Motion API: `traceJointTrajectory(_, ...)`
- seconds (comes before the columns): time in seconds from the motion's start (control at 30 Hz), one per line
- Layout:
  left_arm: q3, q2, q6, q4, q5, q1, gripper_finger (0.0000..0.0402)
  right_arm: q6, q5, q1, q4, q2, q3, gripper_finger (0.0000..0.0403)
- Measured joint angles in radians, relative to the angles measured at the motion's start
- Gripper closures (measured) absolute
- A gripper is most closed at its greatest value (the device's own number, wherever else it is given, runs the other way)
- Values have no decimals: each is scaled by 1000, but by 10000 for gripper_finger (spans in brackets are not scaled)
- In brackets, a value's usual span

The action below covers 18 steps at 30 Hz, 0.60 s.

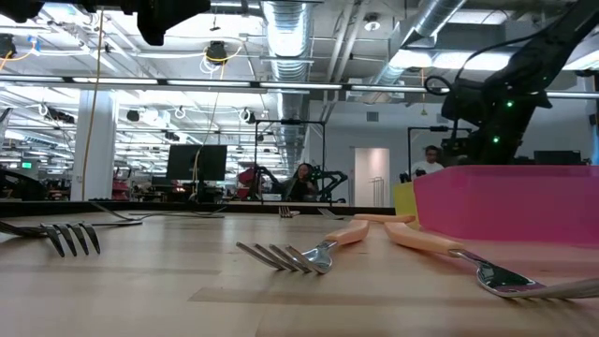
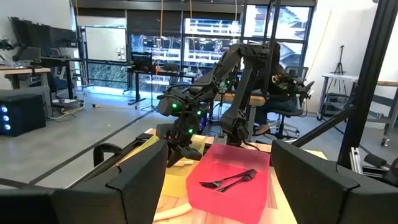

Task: Sort silverware by color (type)
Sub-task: Put the white fork into the yellow bin, then put the black fork into the red bin

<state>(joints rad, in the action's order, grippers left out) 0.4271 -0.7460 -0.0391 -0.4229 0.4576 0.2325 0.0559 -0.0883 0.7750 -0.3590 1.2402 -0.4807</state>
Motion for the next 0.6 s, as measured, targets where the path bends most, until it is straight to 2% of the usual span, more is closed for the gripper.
traceJointTrajectory(0.33,0,0,0,16,0,0,127,9,6,-2,-8,4,-32,271)
traceJointTrajectory(0.6,0,0,-2,16,0,0,127,6,6,-2,-6,3,-32,256)
